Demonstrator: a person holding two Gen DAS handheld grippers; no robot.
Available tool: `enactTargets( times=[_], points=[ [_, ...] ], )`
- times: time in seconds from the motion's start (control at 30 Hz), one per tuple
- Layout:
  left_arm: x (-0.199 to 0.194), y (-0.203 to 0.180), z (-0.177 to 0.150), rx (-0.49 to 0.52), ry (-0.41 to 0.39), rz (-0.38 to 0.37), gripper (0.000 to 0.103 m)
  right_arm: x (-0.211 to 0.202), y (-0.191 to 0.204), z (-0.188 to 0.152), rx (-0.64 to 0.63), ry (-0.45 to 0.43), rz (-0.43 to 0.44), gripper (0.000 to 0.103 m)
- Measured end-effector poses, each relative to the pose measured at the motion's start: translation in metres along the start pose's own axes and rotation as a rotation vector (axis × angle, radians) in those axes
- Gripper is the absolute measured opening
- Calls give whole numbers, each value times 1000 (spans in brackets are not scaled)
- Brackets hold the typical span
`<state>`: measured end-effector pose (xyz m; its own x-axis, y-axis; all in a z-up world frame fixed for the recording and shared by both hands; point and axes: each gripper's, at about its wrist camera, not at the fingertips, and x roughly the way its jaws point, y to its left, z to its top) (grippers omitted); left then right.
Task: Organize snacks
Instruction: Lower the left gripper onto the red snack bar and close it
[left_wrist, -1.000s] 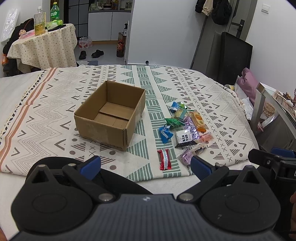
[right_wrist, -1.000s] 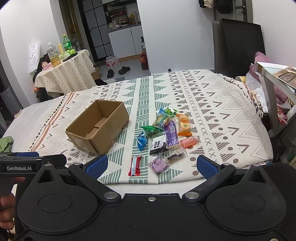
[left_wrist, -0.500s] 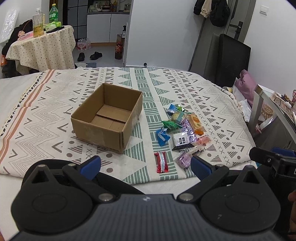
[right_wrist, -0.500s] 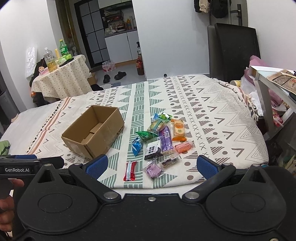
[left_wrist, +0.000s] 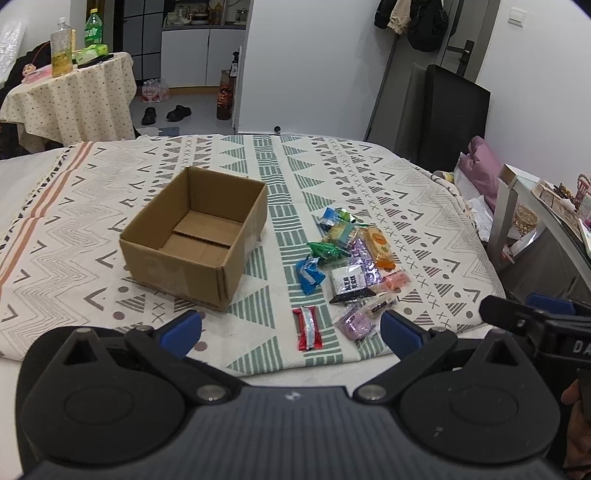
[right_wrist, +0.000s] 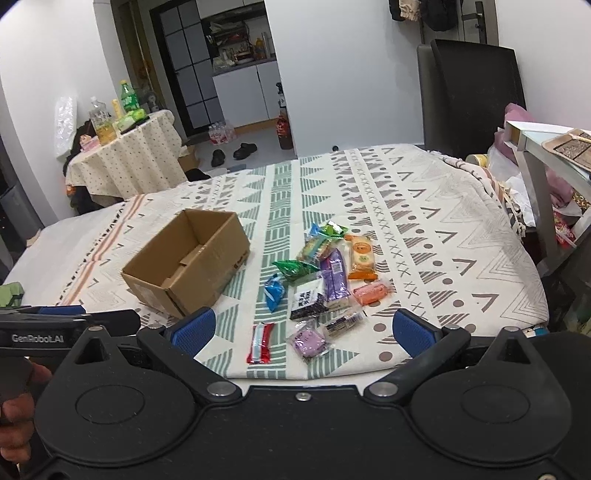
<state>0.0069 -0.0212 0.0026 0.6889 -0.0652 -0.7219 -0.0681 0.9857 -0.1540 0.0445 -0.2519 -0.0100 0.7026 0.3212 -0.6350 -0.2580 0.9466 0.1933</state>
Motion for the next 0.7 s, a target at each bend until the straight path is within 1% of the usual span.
enactTargets(
  times=[0.13, 0.3, 0.5, 0.7],
  points=[
    [12, -4, 0, 3, 4, -9, 103, 12, -6, 0, 24, 14, -5, 103],
    [32, -4, 0, -24, 23, -5, 102, 26, -18, -2, 75, 31, 2, 103],
    [62, -3, -3, -44, 69, 2, 101, 50, -36, -5, 142, 68, 2, 103],
    [91, -4, -7, -59, 106, 0, 100, 71, -43, -7, 191, 104, 13, 103]
  ],
)
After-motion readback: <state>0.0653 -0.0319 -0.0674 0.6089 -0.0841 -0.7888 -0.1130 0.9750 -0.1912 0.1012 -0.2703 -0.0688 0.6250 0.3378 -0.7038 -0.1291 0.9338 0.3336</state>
